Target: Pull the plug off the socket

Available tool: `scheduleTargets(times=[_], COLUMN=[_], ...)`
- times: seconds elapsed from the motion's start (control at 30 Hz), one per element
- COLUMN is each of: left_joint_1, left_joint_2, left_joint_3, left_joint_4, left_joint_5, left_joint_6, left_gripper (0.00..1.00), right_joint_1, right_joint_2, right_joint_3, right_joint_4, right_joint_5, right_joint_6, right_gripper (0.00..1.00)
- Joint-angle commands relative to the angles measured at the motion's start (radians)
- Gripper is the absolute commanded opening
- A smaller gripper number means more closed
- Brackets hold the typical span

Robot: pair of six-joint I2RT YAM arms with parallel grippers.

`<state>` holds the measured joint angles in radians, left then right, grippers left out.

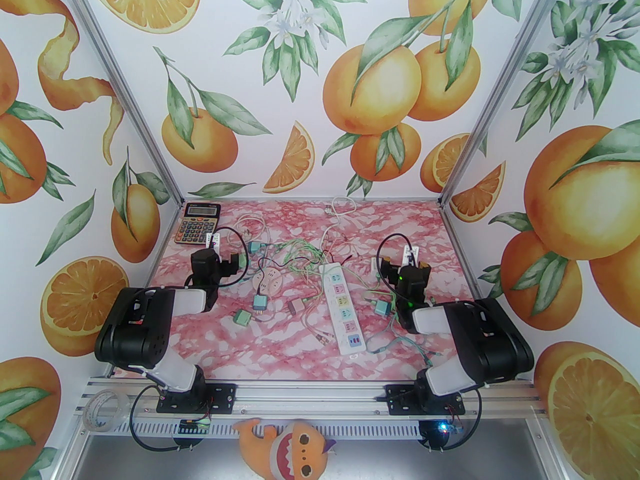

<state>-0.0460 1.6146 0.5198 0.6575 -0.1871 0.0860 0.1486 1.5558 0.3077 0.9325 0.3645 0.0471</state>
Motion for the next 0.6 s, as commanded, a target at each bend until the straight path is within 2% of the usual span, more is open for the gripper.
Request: scheduleTargets(times=[0.0, 0.07, 0.17, 0.2, 0.57], left_joint_1=[0.021, 0.030, 0.032, 0.031, 0.023], left_joint_2=[-0.010, -0.009, 0.039, 0.024, 0.024], left_joint_3=[-0.025, -0.041, -0.093, -0.086, -0.090], left_joint_4=[0.137, 0.165, 0.316, 0.271, 0.282], left_joint_5=[0.133, 0.168, 0.187, 0.185, 0.169], left_joint_6=[0.022, 0.021, 0.029, 0.029, 0.034], left_gripper=[1.00, 1.00, 1.00, 1.00, 1.00], right_joint_1=[-0.014, -0.034, -0.040, -0.041, -0.040], right_joint_2=[0.005, 0.001, 0.002, 0.002, 0.001], right_joint_3=[0.005, 0.046, 0.056, 0.055, 0.052], right_joint_4=[0.137, 0.044, 0.031, 0.030, 0.035], right_joint_5=[-0.060, -0.086, -0.104, -0.103, -0.083], right_joint_6=[0.008, 0.029, 0.030, 0.030, 0.029], right_gripper=[1.00, 1.00, 1.00, 1.00, 1.00])
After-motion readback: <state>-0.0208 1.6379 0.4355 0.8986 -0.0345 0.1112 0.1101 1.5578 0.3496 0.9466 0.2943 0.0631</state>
